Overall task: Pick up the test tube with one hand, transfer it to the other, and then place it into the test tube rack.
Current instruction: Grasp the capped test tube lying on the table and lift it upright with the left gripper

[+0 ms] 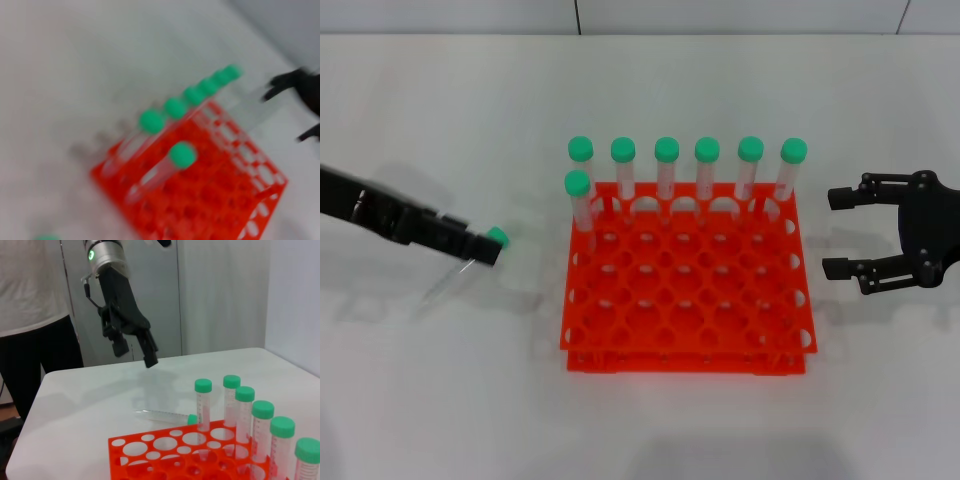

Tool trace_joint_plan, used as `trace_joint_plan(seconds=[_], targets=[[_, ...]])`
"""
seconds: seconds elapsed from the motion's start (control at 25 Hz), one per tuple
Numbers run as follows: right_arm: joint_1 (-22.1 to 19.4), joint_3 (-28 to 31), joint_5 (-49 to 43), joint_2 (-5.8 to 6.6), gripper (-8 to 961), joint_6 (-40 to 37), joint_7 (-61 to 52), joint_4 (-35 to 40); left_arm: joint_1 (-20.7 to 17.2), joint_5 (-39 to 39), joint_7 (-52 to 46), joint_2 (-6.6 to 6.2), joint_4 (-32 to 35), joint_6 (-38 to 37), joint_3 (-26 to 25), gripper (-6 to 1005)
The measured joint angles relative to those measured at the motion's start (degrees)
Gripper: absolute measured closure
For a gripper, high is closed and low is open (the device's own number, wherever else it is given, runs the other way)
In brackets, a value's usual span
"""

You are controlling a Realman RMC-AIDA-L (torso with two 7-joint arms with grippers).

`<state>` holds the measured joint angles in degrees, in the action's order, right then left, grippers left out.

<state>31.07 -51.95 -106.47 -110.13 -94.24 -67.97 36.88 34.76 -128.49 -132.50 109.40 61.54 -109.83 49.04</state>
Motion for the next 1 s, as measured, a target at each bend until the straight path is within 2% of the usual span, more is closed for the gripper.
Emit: trace_joint_plan(seconds=[0.12,0.2,0.44,0.56,0.68,0.72,1.0], targets=[[0.0,0.0,0.0,0.01,118,-0.1,0.4,0.2,2.0,-5.7,-6.1,-0.65,0.3,-0.1,3.1,139],[-0.1,0.0,0.1,0.0,118,-0.2,0.7,0.2,3.6,-10.4,-8.6,-0.44,0.4,-0.1,4.1,140],[-0.1,0.0,0.1,-0.59,118,0.0,2.3,0.2,7.1,-21.6,-9.9,1.68,-0.9,2.1,4.3,141],[-0.1,0.0,0.1,-0.62,119,0.0,2.4,0.2,8.2,-26.4,-10.0,3.54,-1.4,4.0,5.0,141],[-0.1,0.0,0.1,-0.62,119,0.1,2.4,0.2,8.6,-28.6,-10.2,4.84,-2.2,6.0,7.4,157],[-0.1,0.0,0.1,-0.62,119,0.1,2.4,0.2,8.7,-29.9,-10.9,5.37,-2.8,7.4,9.7,163],[-0.1,0.0,0.1,-0.75,119,0.6,2.4,0.2,9.1,-32.7,-13.5,5.78,-4.1,9.7,12.8,201]])
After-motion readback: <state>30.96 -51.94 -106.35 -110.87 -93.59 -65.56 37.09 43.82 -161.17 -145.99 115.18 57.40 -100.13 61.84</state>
